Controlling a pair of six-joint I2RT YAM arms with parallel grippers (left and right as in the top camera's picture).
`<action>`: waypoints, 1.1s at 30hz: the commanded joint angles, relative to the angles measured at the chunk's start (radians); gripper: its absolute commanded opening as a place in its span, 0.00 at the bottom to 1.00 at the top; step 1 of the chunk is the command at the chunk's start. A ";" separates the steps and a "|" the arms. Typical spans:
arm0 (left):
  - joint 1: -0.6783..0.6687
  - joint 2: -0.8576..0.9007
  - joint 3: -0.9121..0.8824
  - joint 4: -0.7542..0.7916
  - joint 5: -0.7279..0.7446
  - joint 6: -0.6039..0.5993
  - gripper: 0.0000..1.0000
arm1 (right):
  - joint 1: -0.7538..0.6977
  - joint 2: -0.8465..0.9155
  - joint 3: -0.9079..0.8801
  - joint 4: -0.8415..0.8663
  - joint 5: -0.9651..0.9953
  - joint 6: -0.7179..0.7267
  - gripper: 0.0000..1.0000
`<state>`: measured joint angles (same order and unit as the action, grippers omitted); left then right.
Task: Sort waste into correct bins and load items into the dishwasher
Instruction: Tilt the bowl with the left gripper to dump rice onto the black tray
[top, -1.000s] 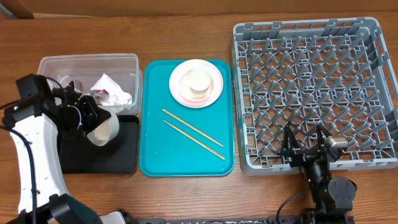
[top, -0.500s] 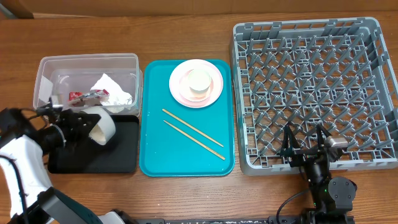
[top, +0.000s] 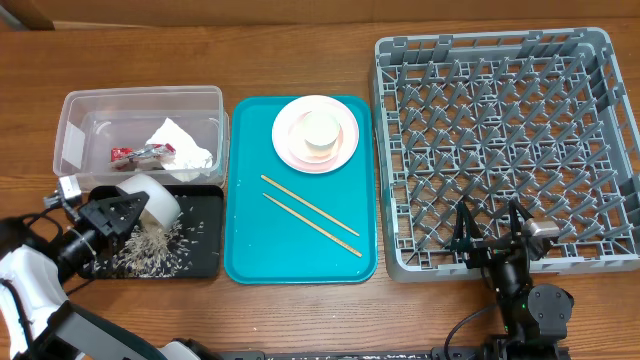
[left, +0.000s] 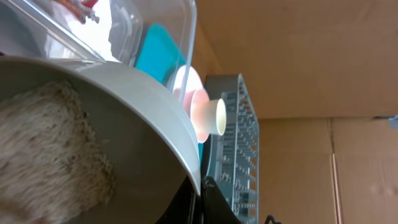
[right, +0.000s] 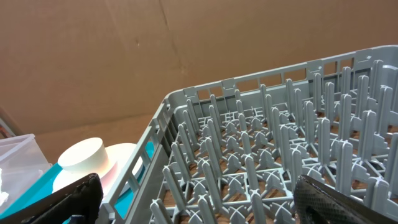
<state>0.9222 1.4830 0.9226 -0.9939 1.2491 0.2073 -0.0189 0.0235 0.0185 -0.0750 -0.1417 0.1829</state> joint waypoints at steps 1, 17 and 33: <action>0.047 -0.019 -0.021 0.004 0.119 0.098 0.04 | -0.002 0.000 -0.011 0.005 0.003 0.005 1.00; 0.093 -0.019 -0.023 -0.050 0.253 0.184 0.04 | -0.002 0.000 -0.011 0.006 0.003 0.005 1.00; 0.092 -0.019 -0.023 -0.184 0.285 0.181 0.04 | -0.002 0.000 -0.011 0.006 0.003 0.005 1.00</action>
<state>1.0103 1.4830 0.9051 -1.1694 1.5181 0.3759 -0.0189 0.0235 0.0185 -0.0750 -0.1417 0.1829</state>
